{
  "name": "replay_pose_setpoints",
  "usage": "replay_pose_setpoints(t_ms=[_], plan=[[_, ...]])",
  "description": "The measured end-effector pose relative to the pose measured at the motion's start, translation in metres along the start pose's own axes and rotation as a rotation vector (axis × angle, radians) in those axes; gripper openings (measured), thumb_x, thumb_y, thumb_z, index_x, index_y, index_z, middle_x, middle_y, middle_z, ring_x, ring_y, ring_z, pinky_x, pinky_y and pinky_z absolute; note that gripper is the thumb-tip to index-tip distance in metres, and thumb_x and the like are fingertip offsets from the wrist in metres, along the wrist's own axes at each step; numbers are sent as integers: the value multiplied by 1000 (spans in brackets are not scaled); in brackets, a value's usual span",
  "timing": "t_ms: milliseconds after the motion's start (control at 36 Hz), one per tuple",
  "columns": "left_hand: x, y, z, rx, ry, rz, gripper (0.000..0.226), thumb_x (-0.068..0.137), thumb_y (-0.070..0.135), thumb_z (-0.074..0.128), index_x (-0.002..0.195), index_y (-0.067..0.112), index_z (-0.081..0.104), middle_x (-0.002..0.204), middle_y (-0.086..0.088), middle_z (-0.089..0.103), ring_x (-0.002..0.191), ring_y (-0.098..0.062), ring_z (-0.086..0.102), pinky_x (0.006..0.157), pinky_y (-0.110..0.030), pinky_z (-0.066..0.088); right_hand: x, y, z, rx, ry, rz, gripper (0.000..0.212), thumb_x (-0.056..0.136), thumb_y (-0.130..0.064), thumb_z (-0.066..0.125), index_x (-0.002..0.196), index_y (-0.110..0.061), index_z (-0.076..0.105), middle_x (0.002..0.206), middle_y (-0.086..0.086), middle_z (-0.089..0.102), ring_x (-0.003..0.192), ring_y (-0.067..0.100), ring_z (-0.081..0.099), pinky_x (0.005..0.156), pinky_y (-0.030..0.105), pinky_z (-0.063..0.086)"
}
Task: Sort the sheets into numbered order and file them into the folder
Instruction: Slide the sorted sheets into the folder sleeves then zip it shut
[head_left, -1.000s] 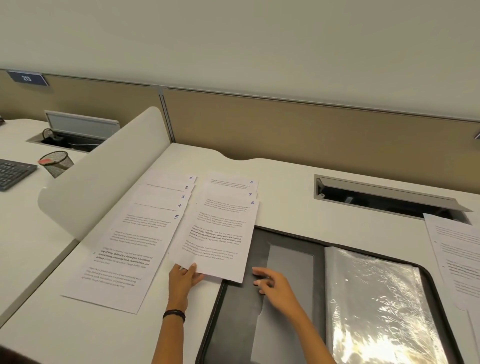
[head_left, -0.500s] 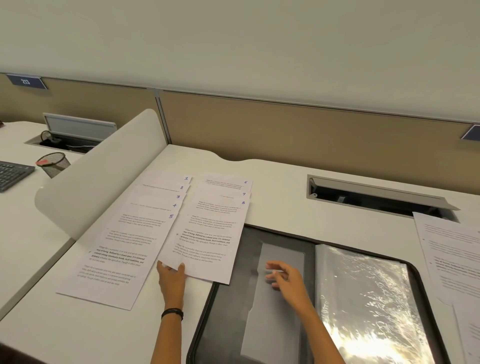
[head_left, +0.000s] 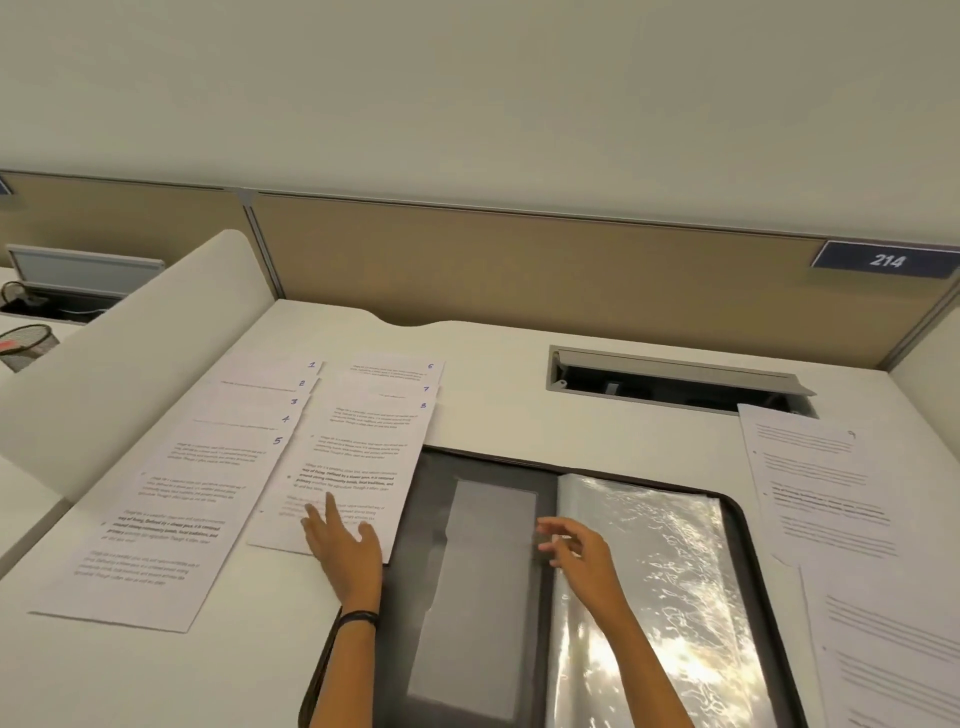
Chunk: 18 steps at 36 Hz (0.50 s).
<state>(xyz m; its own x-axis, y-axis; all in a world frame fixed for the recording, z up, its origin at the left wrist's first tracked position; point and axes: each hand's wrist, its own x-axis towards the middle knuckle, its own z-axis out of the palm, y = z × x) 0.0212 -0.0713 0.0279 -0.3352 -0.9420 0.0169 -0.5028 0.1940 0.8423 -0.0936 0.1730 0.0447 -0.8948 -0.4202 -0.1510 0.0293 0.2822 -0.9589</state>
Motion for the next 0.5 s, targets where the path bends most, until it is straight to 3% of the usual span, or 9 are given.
replay_pose_setpoints(t_ms=[111,222,333,444,500], plan=[[-20,15,24,-45,-97,48,55,93,-2,52,144,5,35,157,-16,17,146,-30,10,117,-41,12,-4,6,-31,-39,66,-20,33,93,0,49,96,-29,64,100,-9,68,82,5,68,80,29,55],[-47,35,41,-165,-237,120,53,93,-2,50,144,6,37,152,-11,32,140,-26,28,114,-36,24,-9,15,-63,-41,159,4,32,93,2,48,99,-24,65,102,-8,68,84,1,66,82,32,55],[-74,45,60,-216,-344,133,52,94,-3,46,143,12,38,147,-4,39,135,-21,36,110,-33,30,-17,23,-96,-39,265,-2,33,93,5,47,100,-22,66,103,-7,67,85,-2,64,82,27,53],[-98,53,83,-177,-426,191,46,95,0,46,141,7,40,147,-7,40,136,-19,35,110,-28,26,-23,32,-126,-16,396,11,34,91,7,46,100,-19,67,102,-5,67,91,8,65,78,13,50],[-111,57,94,-154,-482,243,44,96,2,47,140,7,42,145,-6,41,134,-16,36,110,-26,25,-27,38,-141,-10,459,26,33,92,8,46,102,-15,67,105,0,66,95,14,62,82,16,47]])
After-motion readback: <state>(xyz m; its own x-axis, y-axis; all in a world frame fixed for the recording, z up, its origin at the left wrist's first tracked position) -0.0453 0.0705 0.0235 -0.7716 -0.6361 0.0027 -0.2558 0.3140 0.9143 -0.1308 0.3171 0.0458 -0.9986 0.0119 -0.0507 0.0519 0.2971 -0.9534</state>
